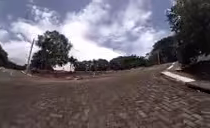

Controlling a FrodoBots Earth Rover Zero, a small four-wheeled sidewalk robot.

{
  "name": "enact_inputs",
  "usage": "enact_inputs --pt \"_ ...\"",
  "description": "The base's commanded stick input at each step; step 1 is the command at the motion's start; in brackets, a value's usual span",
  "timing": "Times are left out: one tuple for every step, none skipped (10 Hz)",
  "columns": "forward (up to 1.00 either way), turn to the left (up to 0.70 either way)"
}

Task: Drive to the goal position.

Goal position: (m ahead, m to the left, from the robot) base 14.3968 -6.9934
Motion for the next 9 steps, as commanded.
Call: enact_inputs --pt "1.0 0.0" --pt "1.0 0.0" --pt "1.0 0.0" --pt "1.0 0.0" --pt "1.0 0.0" --pt "1.0 0.0" --pt "1.0 0.0" --pt "1.0 0.0" --pt "1.0 0.0"
